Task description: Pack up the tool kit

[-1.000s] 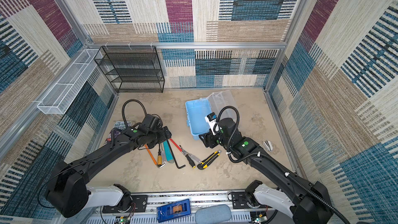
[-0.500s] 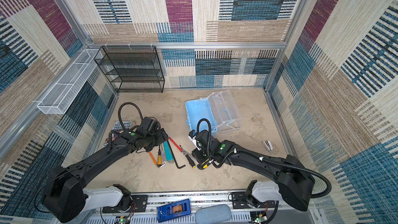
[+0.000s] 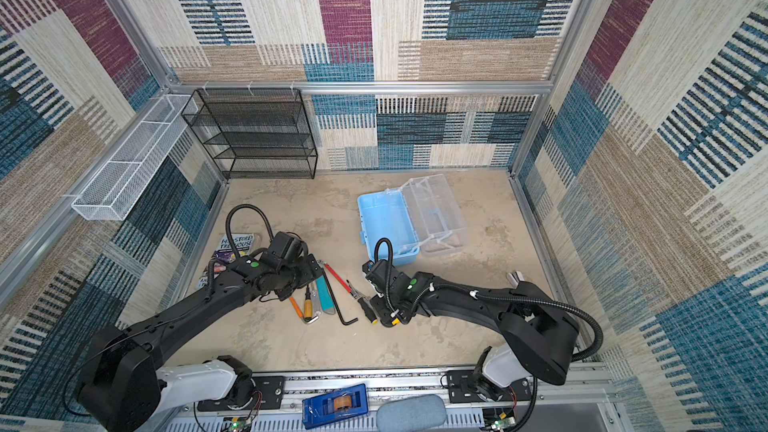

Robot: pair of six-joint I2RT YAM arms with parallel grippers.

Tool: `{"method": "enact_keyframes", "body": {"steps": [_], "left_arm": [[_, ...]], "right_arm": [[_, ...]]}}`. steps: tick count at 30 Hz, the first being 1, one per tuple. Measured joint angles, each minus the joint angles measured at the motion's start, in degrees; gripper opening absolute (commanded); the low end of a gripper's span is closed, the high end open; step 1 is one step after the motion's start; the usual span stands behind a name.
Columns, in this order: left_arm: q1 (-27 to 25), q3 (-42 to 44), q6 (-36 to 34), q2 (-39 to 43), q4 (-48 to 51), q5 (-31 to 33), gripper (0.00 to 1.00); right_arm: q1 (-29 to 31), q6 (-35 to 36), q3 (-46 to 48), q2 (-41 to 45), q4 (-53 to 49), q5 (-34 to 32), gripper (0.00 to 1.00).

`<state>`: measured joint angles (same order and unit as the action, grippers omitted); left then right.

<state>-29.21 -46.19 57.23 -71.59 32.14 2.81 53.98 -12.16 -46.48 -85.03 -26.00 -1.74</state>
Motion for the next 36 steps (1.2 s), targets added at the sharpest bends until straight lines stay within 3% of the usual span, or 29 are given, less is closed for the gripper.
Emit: {"method": "enact_keyframes", "body": {"steps": [12,27,36], "left_arm": [[0.0,1.4,0.7,3.2,-0.1,0.4,0.90],[0.0,3.0,1.3,5.1,-0.1,1.5,0.90],[0.0,3.0,1.3,5.1,0.0,1.5,0.89]], "right_arm": [[0.0,2.0,-3.0,-6.3,-0.9,-0.5,0.42],[0.0,3.3,-4.6,-9.9,0.4,-1.7,0.25],[-0.1,0.9,-4.9,-10.4,2.7,-1.2,0.20]]}}
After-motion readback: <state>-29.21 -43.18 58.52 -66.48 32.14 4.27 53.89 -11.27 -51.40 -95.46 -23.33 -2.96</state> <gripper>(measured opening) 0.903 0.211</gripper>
